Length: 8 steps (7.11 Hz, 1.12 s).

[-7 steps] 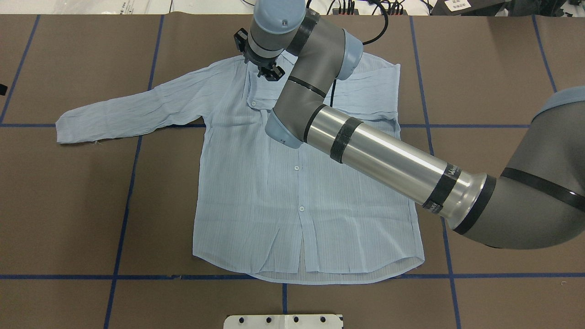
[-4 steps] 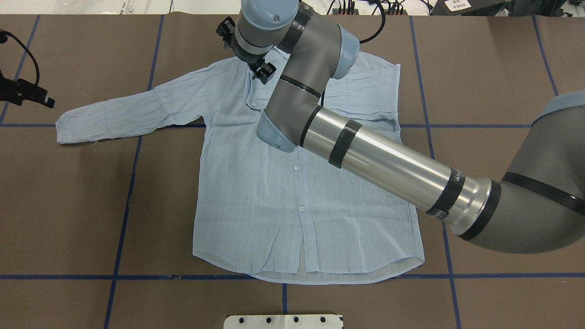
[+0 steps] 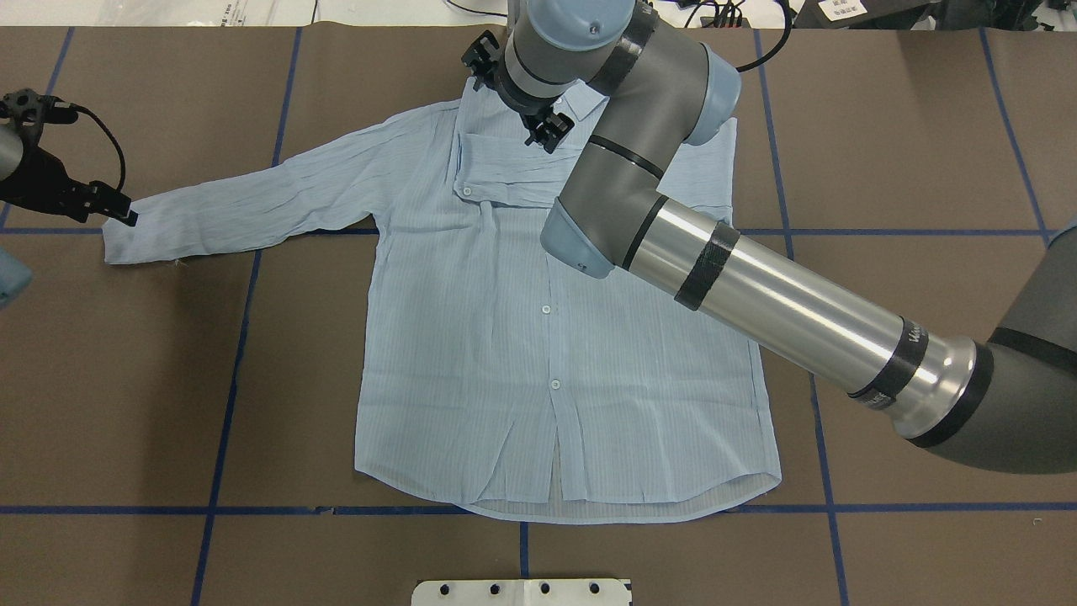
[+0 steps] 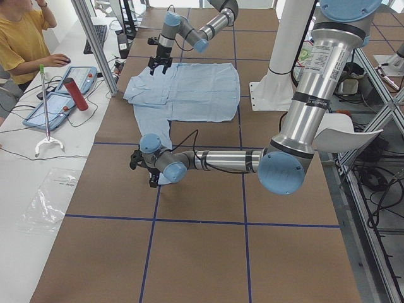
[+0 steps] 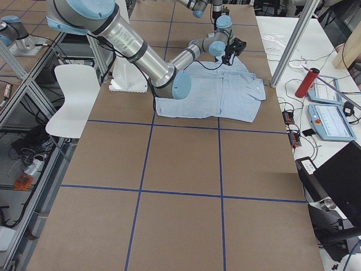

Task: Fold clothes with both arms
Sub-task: 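Carry the grasped sleeve across the shirt toward the collar with the right gripper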

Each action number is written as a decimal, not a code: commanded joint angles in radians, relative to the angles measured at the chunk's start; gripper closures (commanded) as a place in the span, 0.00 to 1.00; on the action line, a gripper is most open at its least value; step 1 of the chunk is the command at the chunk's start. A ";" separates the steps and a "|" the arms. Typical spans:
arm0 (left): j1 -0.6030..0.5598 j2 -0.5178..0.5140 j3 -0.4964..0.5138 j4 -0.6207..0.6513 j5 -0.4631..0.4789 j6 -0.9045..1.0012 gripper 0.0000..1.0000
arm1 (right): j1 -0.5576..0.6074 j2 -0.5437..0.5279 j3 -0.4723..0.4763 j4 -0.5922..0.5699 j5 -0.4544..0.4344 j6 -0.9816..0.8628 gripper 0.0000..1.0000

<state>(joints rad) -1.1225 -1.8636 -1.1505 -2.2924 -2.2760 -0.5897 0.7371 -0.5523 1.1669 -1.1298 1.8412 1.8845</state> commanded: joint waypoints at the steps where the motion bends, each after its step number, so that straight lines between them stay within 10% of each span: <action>1: 0.001 -0.003 0.024 -0.012 0.003 0.001 0.23 | 0.002 -0.012 0.005 -0.001 0.001 -0.004 0.00; 5: 0.004 -0.005 0.025 -0.012 0.001 -0.010 0.99 | 0.005 -0.037 0.029 -0.001 0.001 -0.005 0.00; 8: 0.000 -0.017 -0.070 0.007 -0.077 -0.028 1.00 | 0.050 -0.092 0.086 -0.002 0.074 -0.013 0.00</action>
<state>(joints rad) -1.1211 -1.8744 -1.1698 -2.2964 -2.3049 -0.6066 0.7571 -0.6135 1.2205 -1.1298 1.8654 1.8773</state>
